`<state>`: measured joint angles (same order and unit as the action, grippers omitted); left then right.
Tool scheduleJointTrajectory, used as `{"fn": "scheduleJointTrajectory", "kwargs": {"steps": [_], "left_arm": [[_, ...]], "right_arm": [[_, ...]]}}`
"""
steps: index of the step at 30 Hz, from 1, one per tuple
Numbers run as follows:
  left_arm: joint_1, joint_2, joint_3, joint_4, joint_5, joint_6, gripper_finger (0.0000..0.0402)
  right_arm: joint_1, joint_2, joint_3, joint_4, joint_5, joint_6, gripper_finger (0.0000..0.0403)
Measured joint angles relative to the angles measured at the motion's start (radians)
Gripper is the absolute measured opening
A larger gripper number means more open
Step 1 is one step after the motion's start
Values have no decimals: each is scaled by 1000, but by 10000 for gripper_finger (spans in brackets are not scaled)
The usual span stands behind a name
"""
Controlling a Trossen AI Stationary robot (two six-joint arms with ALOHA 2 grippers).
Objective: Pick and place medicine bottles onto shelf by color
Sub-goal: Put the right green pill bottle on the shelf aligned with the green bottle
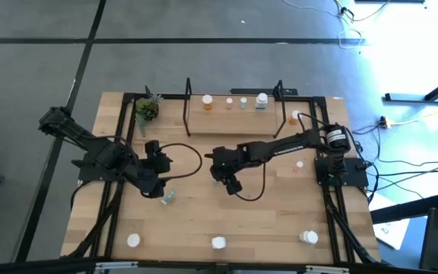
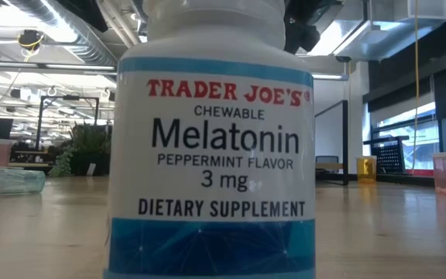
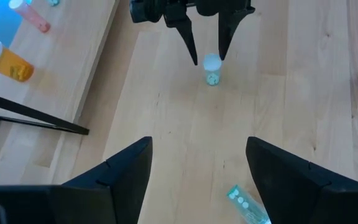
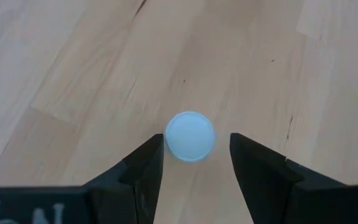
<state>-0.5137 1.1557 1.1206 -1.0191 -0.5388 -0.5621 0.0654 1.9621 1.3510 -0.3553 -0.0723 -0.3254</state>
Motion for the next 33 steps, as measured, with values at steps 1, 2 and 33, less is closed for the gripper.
{"fn": "scheduleJointTrajectory", "kwargs": {"steps": [1,2,33], "left_arm": [[0,0,0,0,0,-4,254],[0,0,0,0,0,-5,255],[0,0,0,0,0,-11,255]], "right_arm": [[0,3,0,1,0,0,188],[0,6,0,1,0,1,188],[0,28,0,18,-34,2,111]]}}
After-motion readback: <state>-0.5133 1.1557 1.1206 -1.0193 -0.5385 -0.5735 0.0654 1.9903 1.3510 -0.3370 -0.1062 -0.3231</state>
